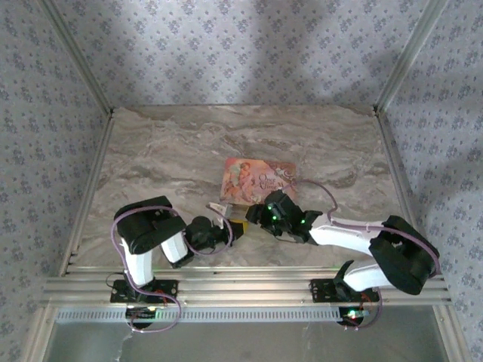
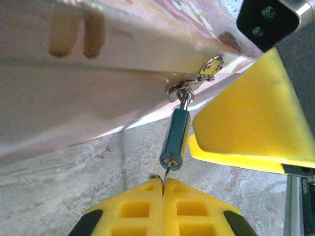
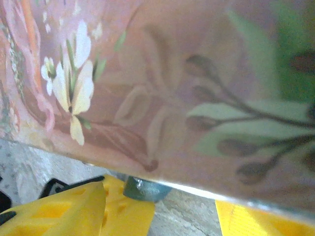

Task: Unlock a padlock with a key

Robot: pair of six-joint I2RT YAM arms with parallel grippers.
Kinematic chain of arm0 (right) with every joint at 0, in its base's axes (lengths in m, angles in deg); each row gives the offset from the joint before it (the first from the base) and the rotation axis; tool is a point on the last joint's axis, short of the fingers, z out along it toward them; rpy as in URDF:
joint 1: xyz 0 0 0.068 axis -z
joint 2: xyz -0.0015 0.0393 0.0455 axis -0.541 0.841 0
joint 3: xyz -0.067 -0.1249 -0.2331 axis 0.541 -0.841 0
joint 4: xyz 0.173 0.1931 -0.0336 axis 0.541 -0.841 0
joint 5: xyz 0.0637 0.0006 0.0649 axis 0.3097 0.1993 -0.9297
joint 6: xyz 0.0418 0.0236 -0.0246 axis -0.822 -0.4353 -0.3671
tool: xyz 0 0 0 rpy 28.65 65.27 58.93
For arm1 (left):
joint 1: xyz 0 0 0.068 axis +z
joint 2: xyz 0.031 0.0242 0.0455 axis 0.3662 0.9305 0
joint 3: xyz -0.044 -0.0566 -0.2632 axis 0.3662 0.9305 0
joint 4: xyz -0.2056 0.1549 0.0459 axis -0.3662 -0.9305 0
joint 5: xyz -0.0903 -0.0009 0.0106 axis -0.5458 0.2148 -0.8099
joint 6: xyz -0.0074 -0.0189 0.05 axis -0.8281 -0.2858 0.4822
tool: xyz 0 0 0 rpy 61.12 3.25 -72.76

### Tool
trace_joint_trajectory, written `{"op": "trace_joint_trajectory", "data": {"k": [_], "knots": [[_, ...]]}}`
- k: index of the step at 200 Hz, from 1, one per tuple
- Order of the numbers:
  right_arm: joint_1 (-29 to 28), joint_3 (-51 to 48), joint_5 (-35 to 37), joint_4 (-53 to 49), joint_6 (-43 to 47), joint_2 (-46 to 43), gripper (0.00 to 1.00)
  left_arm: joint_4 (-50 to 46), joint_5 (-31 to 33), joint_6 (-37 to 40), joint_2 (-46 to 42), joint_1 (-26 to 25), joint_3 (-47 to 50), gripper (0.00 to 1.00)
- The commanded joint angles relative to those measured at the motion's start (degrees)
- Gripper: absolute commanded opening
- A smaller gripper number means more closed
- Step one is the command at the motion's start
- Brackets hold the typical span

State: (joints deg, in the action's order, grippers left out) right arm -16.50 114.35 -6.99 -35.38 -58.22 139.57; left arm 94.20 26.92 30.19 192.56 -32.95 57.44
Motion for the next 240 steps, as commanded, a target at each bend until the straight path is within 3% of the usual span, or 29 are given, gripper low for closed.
{"op": "trace_joint_trajectory", "data": {"k": [1,82,97,126,181,222,240], "knots": [[-0.7,-1.0,4.2,5.9,-3.7,-0.6,0.60,-3.2,1.0,-2.5,0.2,-0.8,0.0,0.00],[-2.2,0.8,2.7,5.1,-6.4,4.0,0.53,-4.9,0.1,-2.7,-3.3,-2.1,-1.5,0.00],[-2.5,0.7,3.2,4.6,-6.5,4.2,0.46,-6.8,0.9,-1.1,-4.8,-2.8,-1.5,0.00],[-2.6,0.9,3.3,3.5,-6.8,4.1,0.22,-13.0,4.6,4.5,-8.5,-5.1,-1.9,0.00],[-2.6,1.2,1.8,0.2,-6.9,3.9,0.00,-23.1,7.3,12.0,-12.6,-6.1,-4.1,0.00],[-2.7,2.9,0.4,-3.5,-6.1,3.9,0.00,-38.9,12.2,22.1,-18.6,-8.5,-8.0,0.00],[-2.9,3.5,0.1,-4.8,-6.1,4.0,0.00,-40.4,14.4,25.4,-21.0,-8.8,-7.5,0.00]]}}
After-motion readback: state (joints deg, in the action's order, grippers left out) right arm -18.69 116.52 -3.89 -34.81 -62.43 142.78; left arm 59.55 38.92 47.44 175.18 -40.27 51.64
